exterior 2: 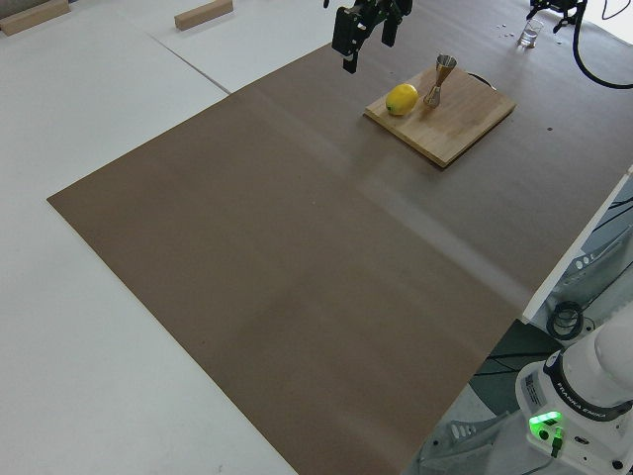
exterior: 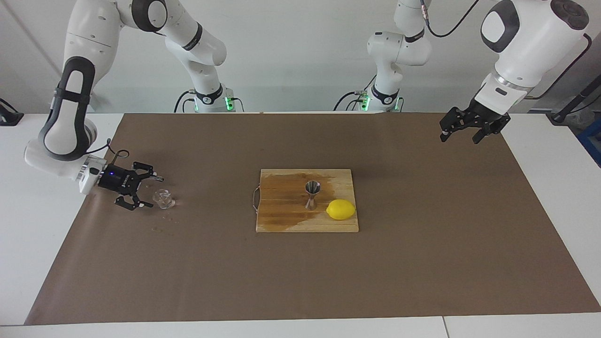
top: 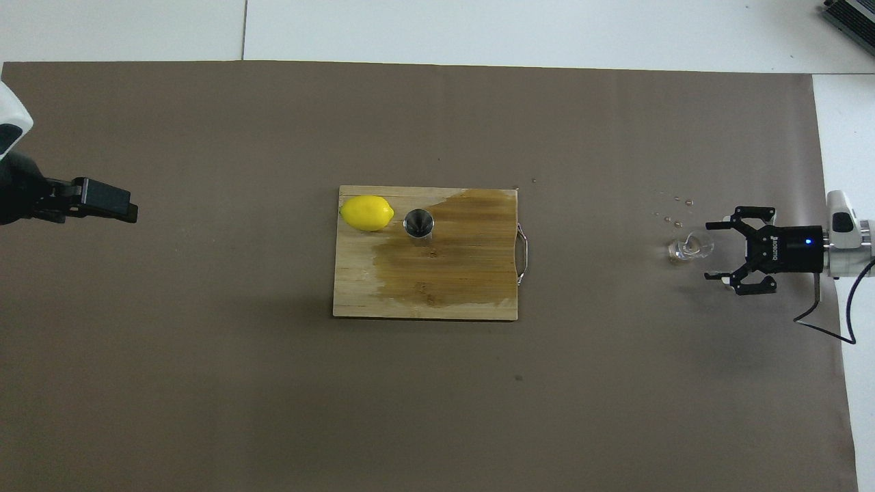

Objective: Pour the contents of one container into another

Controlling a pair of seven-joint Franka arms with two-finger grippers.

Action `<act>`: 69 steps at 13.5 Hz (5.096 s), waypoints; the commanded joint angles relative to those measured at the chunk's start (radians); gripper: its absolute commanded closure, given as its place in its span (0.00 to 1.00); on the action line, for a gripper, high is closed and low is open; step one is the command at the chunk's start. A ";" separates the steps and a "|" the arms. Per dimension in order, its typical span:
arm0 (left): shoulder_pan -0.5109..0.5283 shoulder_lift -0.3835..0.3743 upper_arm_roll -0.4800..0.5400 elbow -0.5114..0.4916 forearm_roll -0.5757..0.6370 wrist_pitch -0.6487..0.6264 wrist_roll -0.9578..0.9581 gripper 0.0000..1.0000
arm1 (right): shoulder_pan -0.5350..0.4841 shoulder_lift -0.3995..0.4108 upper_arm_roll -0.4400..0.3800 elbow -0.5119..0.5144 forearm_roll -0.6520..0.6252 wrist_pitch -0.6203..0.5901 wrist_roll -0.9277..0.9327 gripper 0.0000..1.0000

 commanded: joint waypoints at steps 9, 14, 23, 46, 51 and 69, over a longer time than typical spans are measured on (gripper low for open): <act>0.149 -0.075 -0.164 -0.145 0.026 0.053 -0.008 0.00 | -0.010 0.050 0.017 -0.005 0.085 0.025 -0.040 0.00; 0.324 -0.027 -0.308 -0.073 0.030 -0.021 -0.005 0.00 | -0.004 0.050 0.019 -0.005 0.103 0.019 -0.040 0.00; 0.356 -0.061 -0.371 -0.078 0.069 0.079 -0.012 0.00 | -0.001 0.050 0.019 0.003 0.086 0.030 -0.043 0.73; 0.347 -0.052 -0.380 0.117 0.086 -0.061 -0.034 0.00 | 0.548 -0.204 0.017 0.063 0.019 0.388 0.808 0.93; 0.358 -0.063 -0.375 0.099 0.074 -0.075 -0.038 0.00 | 0.697 -0.224 0.017 0.067 -0.085 0.528 0.976 0.94; 0.356 -0.072 -0.374 0.097 0.074 -0.435 -0.037 0.00 | 0.947 -0.207 0.019 0.130 -0.626 0.570 1.584 1.00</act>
